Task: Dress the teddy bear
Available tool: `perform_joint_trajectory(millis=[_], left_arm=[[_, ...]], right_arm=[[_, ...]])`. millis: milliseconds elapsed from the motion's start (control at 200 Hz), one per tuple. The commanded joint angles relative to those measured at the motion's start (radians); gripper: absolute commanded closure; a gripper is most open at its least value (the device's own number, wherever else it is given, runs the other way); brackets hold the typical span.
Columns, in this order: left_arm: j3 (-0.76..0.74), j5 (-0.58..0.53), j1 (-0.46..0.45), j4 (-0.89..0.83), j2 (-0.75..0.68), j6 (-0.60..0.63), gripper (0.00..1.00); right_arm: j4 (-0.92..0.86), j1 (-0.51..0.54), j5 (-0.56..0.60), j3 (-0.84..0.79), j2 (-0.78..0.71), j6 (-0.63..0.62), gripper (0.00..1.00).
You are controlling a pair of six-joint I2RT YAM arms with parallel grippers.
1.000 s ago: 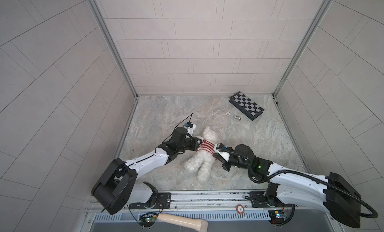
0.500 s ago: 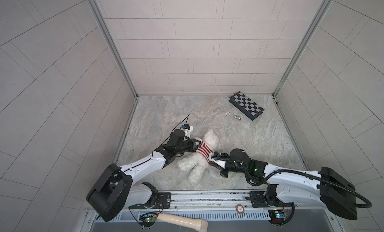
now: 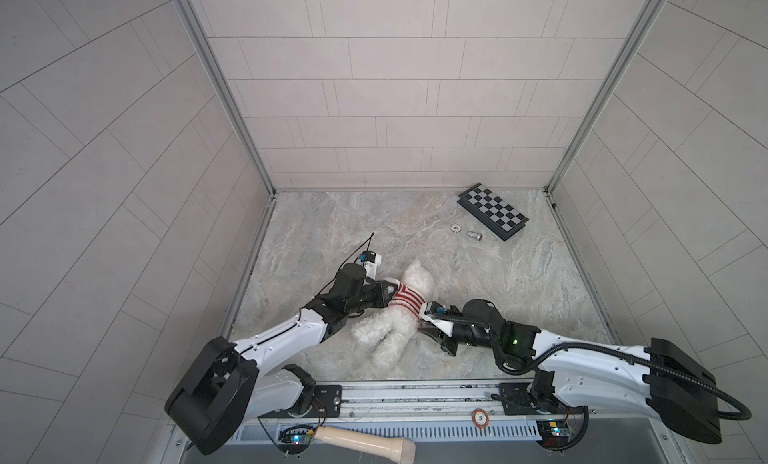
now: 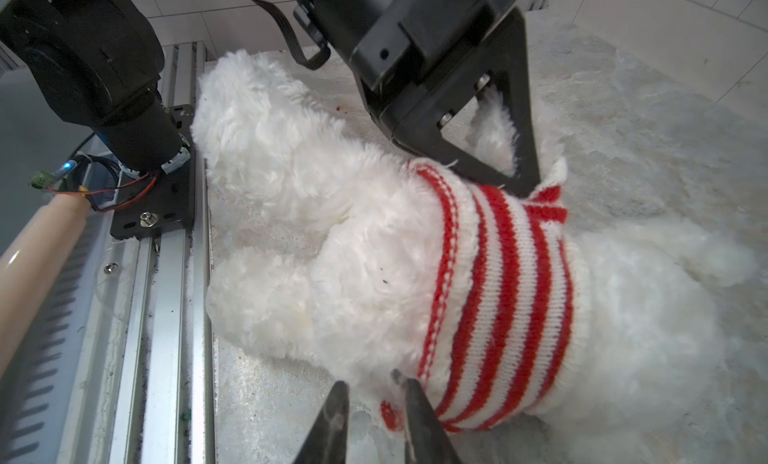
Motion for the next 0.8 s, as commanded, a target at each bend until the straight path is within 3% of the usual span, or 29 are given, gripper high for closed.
perform_joint_trajectory(millis=[0, 100, 250, 370, 546, 796], left_arm=[[-0.02, 0.005, 0.006, -0.002, -0.023, 0.038, 1.0], [-0.02, 0.015, 0.006, 0.006, -0.028, 0.04, 1.0], [-0.003, 0.017, 0.006, -0.007, -0.032, 0.049, 1.0], [-0.003, 0.018, 0.006, -0.006, -0.034, 0.045, 1.0], [-0.022, 0.022, 0.006, 0.014, -0.046, 0.029, 1.0], [-0.029, 0.021, 0.006, 0.02, -0.046, 0.019, 1.0]], right_arm=[[-0.01, 0.007, 0.057, -0.051, -0.088, 0.079, 0.6], [-0.017, 0.007, 0.126, -0.085, -0.129, 0.1, 0.51], [0.006, 0.007, 0.154, -0.075, -0.076, 0.077, 0.51], [0.08, 0.007, 0.151, -0.07, -0.006, 0.067, 0.55], [0.126, 0.007, 0.154, -0.051, 0.046, 0.061, 0.68], [0.171, 0.007, 0.109, -0.021, 0.114, 0.038, 0.72]])
